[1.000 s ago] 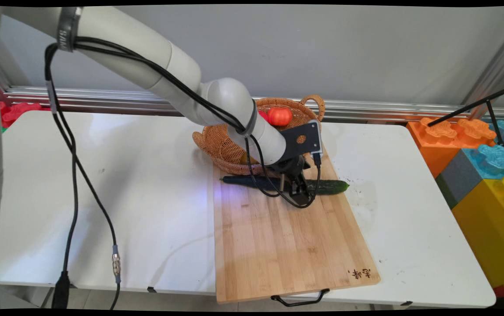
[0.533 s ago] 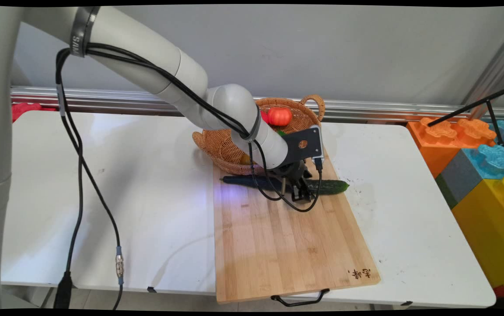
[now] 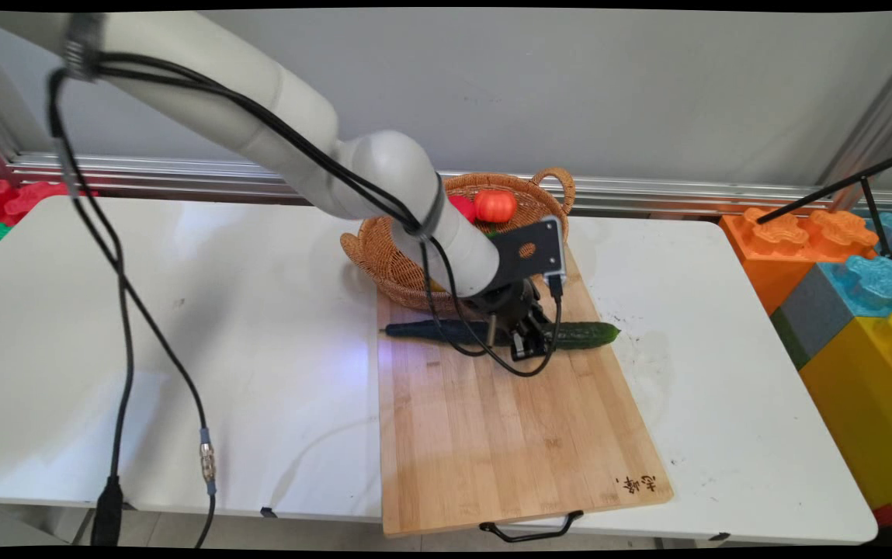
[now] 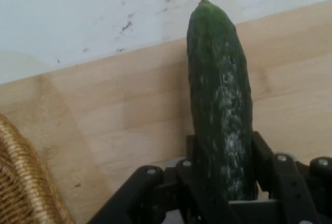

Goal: Place the picked object in the vegetable basket

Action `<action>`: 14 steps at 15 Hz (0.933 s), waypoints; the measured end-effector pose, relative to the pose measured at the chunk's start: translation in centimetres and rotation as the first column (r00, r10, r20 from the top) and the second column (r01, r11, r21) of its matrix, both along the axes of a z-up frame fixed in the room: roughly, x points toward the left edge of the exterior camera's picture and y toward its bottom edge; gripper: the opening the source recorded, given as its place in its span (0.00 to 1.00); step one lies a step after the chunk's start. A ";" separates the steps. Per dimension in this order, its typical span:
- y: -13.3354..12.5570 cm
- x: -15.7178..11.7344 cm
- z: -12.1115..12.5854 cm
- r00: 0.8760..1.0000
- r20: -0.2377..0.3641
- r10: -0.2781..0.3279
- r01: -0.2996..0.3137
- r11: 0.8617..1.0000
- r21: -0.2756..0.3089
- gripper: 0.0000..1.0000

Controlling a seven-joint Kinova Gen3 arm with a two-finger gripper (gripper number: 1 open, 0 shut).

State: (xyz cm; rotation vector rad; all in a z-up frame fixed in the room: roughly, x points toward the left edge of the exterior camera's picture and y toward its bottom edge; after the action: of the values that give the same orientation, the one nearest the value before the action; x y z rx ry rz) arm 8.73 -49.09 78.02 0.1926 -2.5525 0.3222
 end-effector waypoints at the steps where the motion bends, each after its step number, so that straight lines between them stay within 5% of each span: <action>1: 0.6 0.4 1.0 1.000 -0.010 -0.006 0.006 1.000 0.009 0.00; 8: 2.9 3.3 8.5 0.998 -0.066 -0.020 0.022 1.000 0.016 0.00; 14: 1.1 5.4 14.7 0.995 -0.100 0.004 -0.010 0.998 -0.069 0.00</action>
State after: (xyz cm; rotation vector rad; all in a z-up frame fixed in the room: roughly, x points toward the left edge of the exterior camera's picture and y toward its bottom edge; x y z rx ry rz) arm 14.12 -47.99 92.69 0.1871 -2.4385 0.3930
